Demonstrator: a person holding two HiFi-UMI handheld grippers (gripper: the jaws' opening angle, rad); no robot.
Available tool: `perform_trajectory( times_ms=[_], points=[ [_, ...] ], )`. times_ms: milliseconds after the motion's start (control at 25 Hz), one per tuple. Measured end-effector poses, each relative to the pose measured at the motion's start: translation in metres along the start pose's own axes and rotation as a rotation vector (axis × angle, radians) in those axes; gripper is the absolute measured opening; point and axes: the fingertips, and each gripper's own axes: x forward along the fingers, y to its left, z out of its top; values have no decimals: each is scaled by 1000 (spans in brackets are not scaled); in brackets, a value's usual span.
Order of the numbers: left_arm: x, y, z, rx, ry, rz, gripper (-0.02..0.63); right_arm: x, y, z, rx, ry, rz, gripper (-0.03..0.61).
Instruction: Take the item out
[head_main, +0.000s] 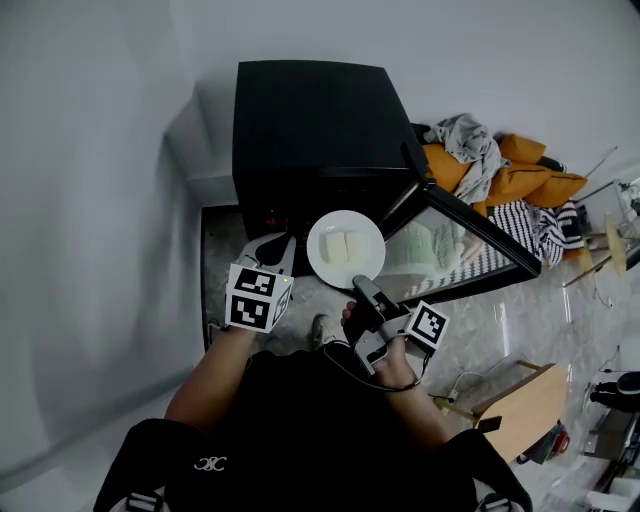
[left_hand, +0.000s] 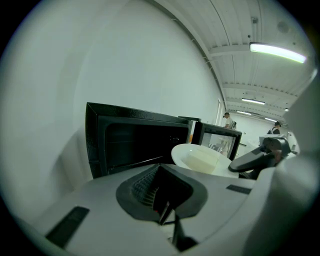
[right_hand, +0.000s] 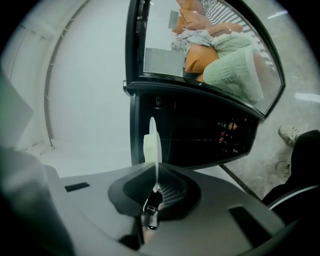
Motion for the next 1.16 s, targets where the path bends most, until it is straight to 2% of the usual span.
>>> perform_trajectory(
  times_ms=[240, 480, 1160],
  points=[
    [7, -3, -4, 0, 1, -27, 7, -3, 4, 0, 1, -24, 31, 21],
    [11, -11, -2, 3, -6, -44, 8, -11, 1, 3, 8, -44, 20, 21],
    [15, -7, -7, -6, -1, -38, 8, -6, 5, 9, 21, -37, 29, 21]
  ],
)
